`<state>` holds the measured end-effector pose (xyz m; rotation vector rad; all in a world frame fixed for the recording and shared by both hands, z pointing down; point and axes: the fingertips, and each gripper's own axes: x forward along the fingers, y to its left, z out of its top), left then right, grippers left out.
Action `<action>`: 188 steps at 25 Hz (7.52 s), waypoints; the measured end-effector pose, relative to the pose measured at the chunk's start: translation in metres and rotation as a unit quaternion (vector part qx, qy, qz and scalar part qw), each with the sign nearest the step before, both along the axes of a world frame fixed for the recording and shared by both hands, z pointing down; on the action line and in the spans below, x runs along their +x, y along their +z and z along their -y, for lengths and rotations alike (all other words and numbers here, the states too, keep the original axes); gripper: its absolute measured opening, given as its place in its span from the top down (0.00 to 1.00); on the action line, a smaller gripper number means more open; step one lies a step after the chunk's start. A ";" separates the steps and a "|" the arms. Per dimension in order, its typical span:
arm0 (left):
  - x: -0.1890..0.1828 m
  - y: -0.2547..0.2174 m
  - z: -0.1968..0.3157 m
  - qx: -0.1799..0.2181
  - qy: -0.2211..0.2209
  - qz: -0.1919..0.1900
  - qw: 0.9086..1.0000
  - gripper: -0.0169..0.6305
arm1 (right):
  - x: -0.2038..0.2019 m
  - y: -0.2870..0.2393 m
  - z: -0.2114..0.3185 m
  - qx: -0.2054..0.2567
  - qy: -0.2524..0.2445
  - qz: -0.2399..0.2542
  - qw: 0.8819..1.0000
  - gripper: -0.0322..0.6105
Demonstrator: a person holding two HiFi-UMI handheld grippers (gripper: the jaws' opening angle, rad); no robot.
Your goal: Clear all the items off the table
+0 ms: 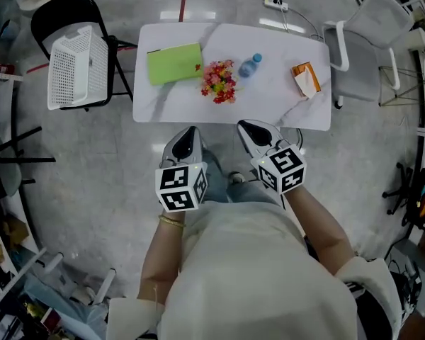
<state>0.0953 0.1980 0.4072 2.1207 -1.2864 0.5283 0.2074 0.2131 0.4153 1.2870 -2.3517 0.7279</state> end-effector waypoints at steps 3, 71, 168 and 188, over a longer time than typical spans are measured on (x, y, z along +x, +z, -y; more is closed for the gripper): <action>-0.003 0.010 0.011 -0.007 0.014 0.003 1.000 0.96 | 0.000 0.012 0.010 -0.012 0.013 -0.006 1.000 0.94; 0.007 0.214 0.110 -0.096 0.039 0.024 0.994 0.96 | 0.021 0.332 0.125 -0.045 -0.100 -0.128 0.986 0.22; -0.039 0.050 0.089 -0.044 -0.060 -0.014 0.997 0.96 | -0.027 0.064 0.133 0.067 -0.046 -0.125 0.989 0.20; -0.049 -0.020 0.106 0.017 -0.095 0.000 0.995 0.96 | -0.015 -0.021 0.143 0.092 -0.066 -0.113 0.987 0.20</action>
